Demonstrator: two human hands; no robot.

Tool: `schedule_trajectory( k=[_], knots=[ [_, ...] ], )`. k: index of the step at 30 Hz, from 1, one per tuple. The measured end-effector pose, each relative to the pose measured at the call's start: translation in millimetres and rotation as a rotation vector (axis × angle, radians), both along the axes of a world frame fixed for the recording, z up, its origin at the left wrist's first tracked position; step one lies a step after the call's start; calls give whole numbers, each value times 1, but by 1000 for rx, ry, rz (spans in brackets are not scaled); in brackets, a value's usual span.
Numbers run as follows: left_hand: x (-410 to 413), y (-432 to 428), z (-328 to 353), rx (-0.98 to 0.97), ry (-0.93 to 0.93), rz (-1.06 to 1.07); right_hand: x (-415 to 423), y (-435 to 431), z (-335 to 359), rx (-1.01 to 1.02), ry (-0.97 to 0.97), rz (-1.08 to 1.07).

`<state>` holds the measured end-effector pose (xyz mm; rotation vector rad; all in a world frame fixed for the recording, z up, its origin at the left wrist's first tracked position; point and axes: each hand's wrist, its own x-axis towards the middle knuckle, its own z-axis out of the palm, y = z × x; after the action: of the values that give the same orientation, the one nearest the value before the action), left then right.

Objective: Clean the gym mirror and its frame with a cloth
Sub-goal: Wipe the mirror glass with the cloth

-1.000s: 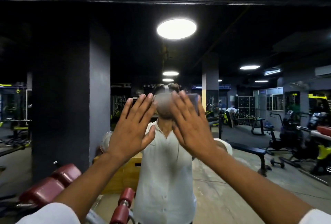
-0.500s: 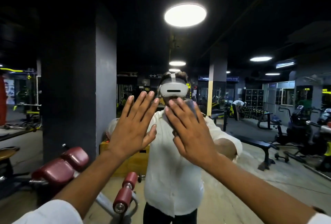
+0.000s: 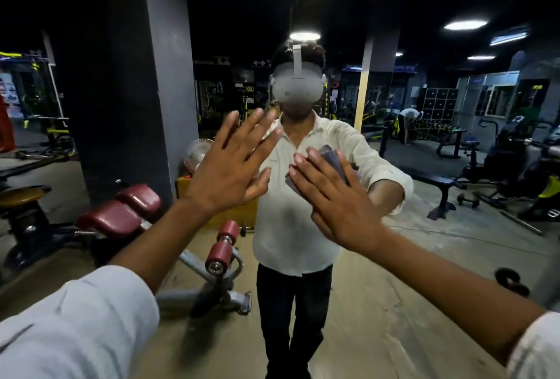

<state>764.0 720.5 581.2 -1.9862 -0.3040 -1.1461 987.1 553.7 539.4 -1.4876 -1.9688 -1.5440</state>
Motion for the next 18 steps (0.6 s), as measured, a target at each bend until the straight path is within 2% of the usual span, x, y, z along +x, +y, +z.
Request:
schedule_trajectory(
  k=[4, 5, 6, 8, 10, 12, 14, 17, 18],
  knots=[
    [-2, 2, -10, 21, 42, -55, 15, 10, -70, -353, -284, 66],
    [-2, 2, -11, 19, 31, -64, 22, 9, -64, -401, -333, 62],
    [-2, 1, -10, 21, 25, -79, 24, 6, -50, -357, -361, 72],
    [0, 1, -10, 35, 13, -107, 23, -2, -11, -150, -238, 79],
    [1, 3, -11, 36, 1, -121, 19, -9, 21, 68, 35, 51],
    [0, 3, -10, 35, 0, -119, 9, -11, 22, 129, 184, 44],
    [-1, 0, -9, 34, 2, -125, 7, -8, -13, 27, 63, 42],
    [-2, -2, -9, 28, 3, -125, 20, -10, -60, -272, -359, 95],
    [-3, -2, -9, 27, 7, -120, 25, -14, -55, -313, -419, 110]
  ],
)
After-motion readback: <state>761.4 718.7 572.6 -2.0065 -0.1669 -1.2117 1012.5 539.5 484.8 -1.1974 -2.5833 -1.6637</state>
